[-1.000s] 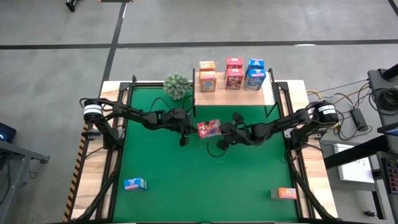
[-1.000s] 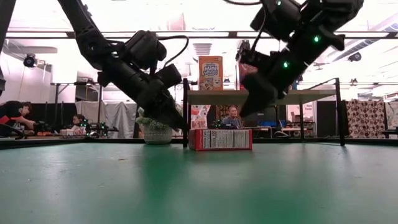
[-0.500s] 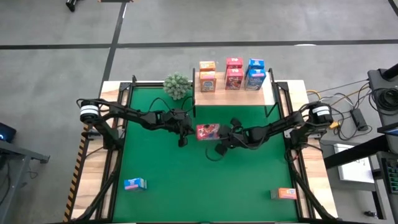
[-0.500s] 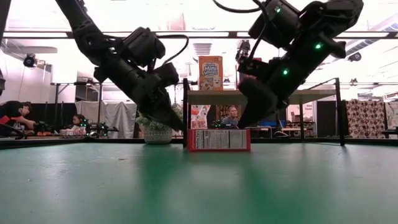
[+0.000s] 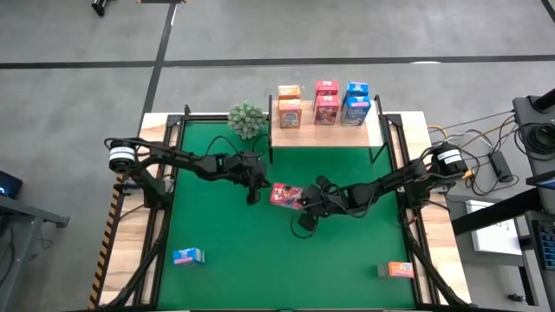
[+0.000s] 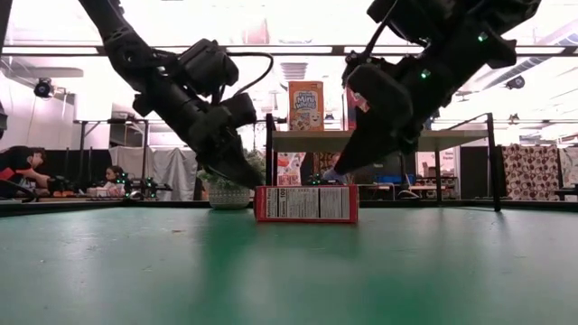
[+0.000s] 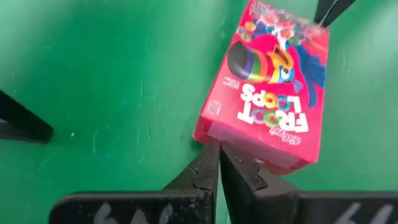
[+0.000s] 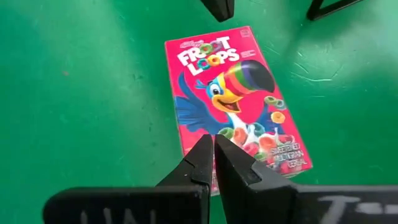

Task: Stack cereal on shelf
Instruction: Put the red cereal box on the shelf aligned with the other red cereal box

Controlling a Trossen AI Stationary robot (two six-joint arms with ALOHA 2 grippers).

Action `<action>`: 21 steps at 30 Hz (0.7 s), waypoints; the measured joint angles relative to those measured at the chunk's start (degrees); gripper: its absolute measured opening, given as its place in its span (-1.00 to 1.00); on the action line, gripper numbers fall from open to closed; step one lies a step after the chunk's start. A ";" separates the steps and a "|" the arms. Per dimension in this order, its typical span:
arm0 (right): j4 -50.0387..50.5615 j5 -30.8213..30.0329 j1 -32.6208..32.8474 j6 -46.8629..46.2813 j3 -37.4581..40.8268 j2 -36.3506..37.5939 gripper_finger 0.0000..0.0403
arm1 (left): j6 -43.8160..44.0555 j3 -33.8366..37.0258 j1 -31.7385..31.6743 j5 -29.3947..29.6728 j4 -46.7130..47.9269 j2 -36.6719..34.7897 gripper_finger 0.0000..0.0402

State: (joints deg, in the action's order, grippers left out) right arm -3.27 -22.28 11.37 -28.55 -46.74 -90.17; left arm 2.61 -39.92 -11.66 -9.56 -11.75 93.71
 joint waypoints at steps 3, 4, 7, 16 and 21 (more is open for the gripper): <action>0.05 -0.20 -0.59 1.32 0.03 0.00 -0.96 | 1.70 -0.01 0.00 -0.03 1.45 -1.22 -1.00; 0.06 -0.35 -0.70 1.65 0.11 0.00 -0.96 | 2.63 0.00 0.00 -0.04 1.61 -1.69 -1.00; 0.35 -0.23 -0.83 2.22 0.24 0.00 -0.96 | 6.44 0.00 -0.02 -1.96 2.40 -2.72 -1.00; 3.01 -1.73 -0.74 2.16 0.39 -0.02 -0.96 | 16.54 0.00 0.00 -6.62 2.51 -2.41 -1.00; 3.04 -1.77 -0.74 2.16 1.13 -0.02 -0.96 | 18.99 0.00 0.00 -7.04 2.35 -2.41 -0.90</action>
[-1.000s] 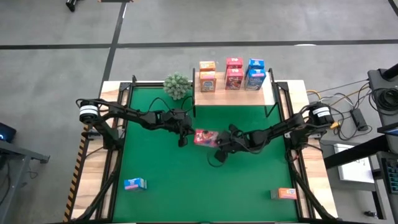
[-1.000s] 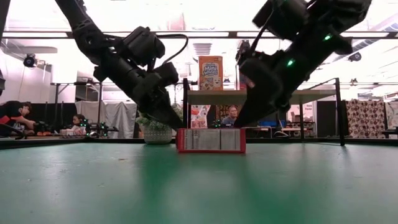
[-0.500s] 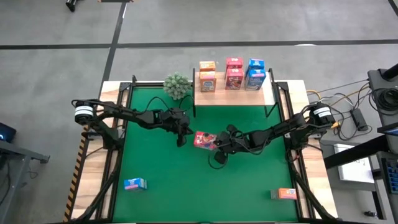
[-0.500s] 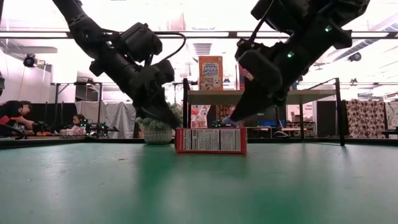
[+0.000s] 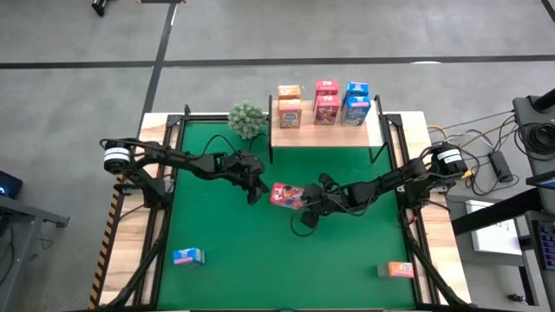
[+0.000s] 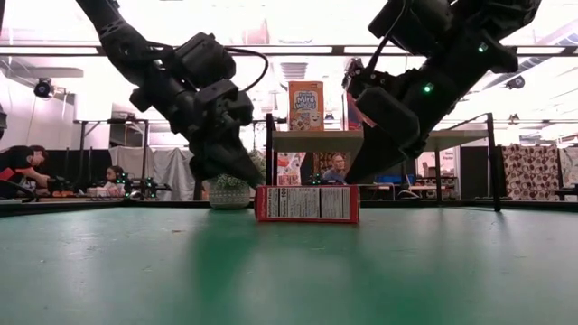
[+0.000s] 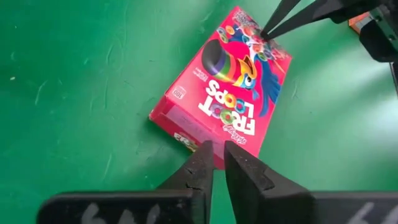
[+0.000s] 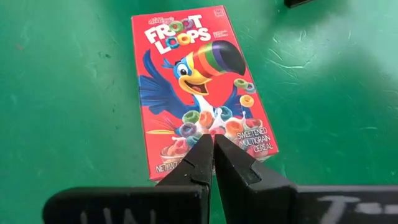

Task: Stack cereal on shelf
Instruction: Put the red cereal box on the shelf aligned with the other red cereal box

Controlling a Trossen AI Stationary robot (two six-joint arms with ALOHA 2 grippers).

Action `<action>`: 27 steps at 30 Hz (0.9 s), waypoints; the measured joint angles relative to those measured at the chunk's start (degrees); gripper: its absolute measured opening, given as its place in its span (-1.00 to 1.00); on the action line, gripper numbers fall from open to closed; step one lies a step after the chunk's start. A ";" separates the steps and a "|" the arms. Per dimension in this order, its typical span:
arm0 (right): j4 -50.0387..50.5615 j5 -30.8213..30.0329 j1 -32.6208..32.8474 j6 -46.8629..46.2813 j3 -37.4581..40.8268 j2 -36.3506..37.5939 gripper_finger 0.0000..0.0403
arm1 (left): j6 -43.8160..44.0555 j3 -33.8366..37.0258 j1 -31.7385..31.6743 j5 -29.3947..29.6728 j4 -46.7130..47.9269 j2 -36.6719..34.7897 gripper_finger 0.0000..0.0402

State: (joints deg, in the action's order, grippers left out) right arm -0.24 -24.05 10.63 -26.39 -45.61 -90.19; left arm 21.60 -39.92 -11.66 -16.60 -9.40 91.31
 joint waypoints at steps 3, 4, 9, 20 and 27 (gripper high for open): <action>-0.02 -0.04 0.00 0.00 0.20 0.02 -0.96 | 1.28 0.00 0.00 -0.08 -0.03 0.00 -0.79; -0.04 -0.05 0.00 0.00 0.21 0.02 -0.96 | 1.75 -0.02 0.00 -0.08 -0.01 0.00 -0.74; 0.01 -0.14 0.41 0.00 0.25 0.02 -0.96 | 4.13 0.00 0.00 -0.11 -0.17 0.00 -0.45; 0.40 -2.66 2.31 -0.09 0.32 0.00 -0.96 | 5.36 -0.02 -0.07 -0.11 -2.44 0.00 0.18; 0.42 -4.26 4.02 -2.64 0.59 0.00 -0.96 | 5.36 -0.02 -0.07 -0.08 -4.13 0.00 0.28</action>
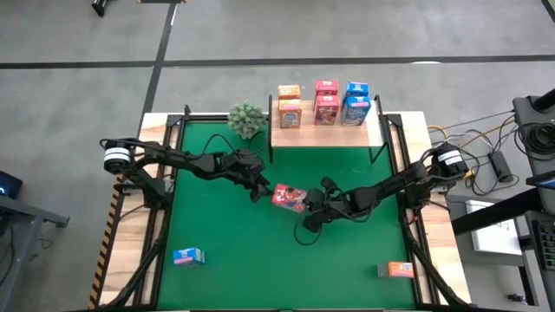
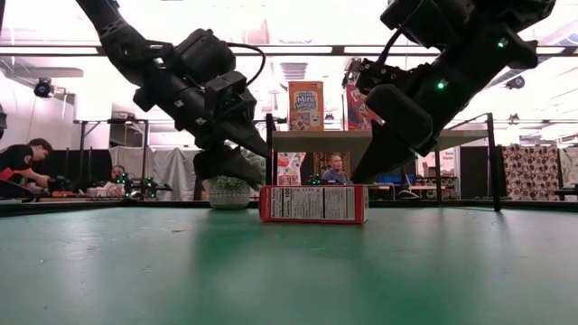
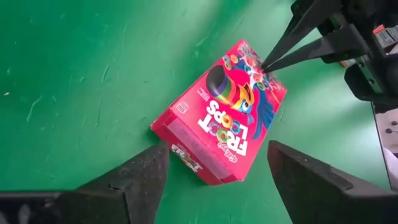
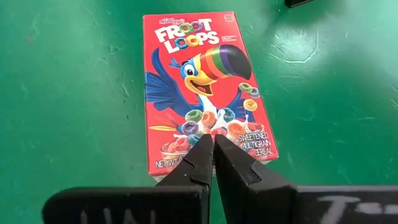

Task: Stack cereal on shelf
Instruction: Put the red cereal box on the shelf aligned with the other red cereal box

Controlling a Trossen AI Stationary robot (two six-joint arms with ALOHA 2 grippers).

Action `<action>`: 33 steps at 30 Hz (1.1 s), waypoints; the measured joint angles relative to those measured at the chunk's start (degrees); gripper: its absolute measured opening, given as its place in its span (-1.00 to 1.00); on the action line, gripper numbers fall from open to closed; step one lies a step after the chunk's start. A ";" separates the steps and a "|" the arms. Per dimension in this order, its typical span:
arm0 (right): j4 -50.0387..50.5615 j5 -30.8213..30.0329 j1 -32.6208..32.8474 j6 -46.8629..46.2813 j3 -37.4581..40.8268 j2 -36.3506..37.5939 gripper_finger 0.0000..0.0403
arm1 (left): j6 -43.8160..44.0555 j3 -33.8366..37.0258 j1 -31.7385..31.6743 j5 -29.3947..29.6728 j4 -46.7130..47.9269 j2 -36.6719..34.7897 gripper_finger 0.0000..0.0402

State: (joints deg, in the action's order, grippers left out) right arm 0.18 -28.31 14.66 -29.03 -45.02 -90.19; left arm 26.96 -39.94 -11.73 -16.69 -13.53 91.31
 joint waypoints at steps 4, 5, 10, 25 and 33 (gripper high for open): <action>-0.22 -1.07 1.14 -2.39 0.75 0.00 -0.96 | 0.00 0.00 0.00 0.02 -0.30 0.00 0.28; -0.26 -1.70 1.52 -3.11 0.96 0.00 -0.96 | 0.00 0.00 0.00 0.02 -0.40 0.00 0.28; -0.25 -5.02 3.71 -5.37 1.92 0.00 -0.96 | 0.00 0.00 0.00 0.03 -0.53 0.17 0.28; -9.92 -11.68 8.36 -10.96 8.86 0.09 -0.96 | 0.05 0.00 0.10 0.07 -1.54 0.37 0.28; -13.38 -11.59 8.48 -10.91 10.59 0.09 -0.96 | 3.29 -0.02 0.83 -0.39 -6.62 0.37 0.28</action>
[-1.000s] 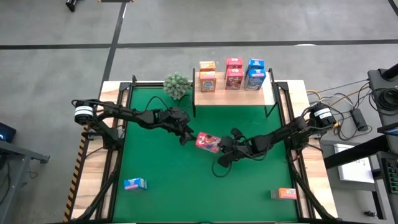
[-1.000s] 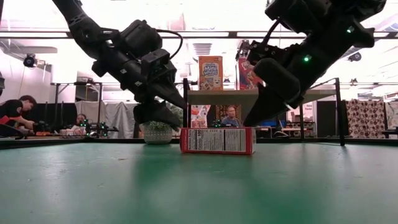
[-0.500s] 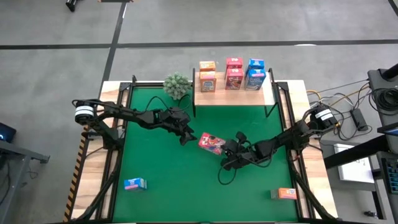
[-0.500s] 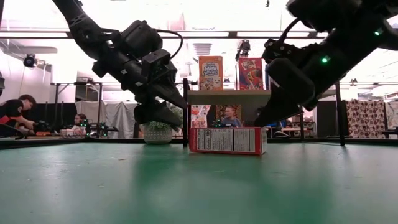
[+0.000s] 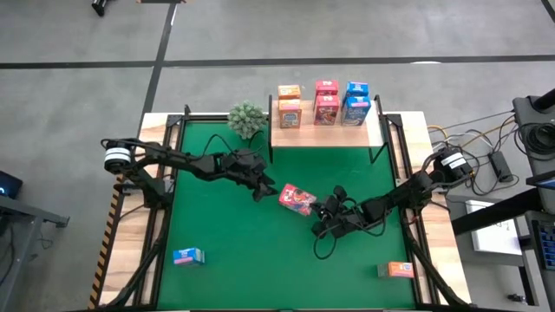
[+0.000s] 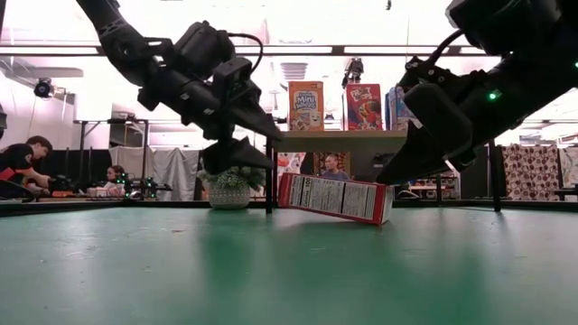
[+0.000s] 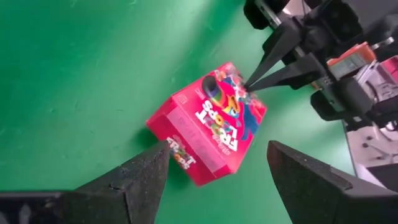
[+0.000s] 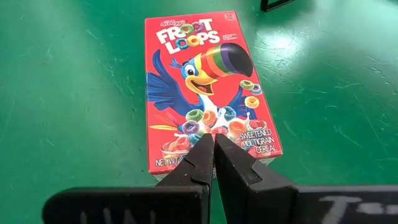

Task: Stack cereal on shelf
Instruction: Put the red cereal box on the shelf aligned with the other red cereal box

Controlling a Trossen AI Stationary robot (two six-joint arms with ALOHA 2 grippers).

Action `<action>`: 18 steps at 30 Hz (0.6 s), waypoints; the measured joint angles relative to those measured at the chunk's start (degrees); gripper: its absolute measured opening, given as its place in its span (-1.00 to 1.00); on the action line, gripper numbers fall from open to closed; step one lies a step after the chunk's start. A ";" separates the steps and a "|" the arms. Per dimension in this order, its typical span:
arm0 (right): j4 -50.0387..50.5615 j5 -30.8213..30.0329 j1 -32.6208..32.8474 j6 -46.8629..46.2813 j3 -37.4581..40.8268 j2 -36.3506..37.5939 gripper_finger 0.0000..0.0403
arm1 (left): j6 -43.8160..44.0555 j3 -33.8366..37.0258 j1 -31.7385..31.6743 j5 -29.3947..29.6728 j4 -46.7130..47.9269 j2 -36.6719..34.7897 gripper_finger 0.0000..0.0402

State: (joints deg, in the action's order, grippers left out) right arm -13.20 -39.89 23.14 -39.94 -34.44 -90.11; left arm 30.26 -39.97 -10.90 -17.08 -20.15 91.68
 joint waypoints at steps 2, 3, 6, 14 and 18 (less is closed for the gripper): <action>0.37 0.07 0.20 0.09 0.00 0.00 -0.96 | 0.84 0.00 0.00 0.00 -0.43 0.00 0.28; 0.47 0.03 0.36 0.32 0.00 0.00 -0.96 | 0.93 0.00 0.00 0.14 -0.61 0.00 0.28; 0.55 0.32 0.68 0.52 0.02 0.00 -0.96 | 1.62 0.00 0.00 1.11 -0.82 0.00 0.28; 0.66 0.47 0.92 0.50 0.07 0.00 -0.96 | 5.81 -0.02 0.00 2.78 -0.84 0.00 0.28; 0.66 0.45 0.98 0.55 0.07 0.00 -0.96 | 7.65 -0.01 0.00 3.05 -0.85 0.00 0.30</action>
State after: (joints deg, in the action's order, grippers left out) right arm -12.53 -39.44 24.12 -39.40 -34.37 -90.11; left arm 37.91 -39.98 -10.90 -14.03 -21.00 91.68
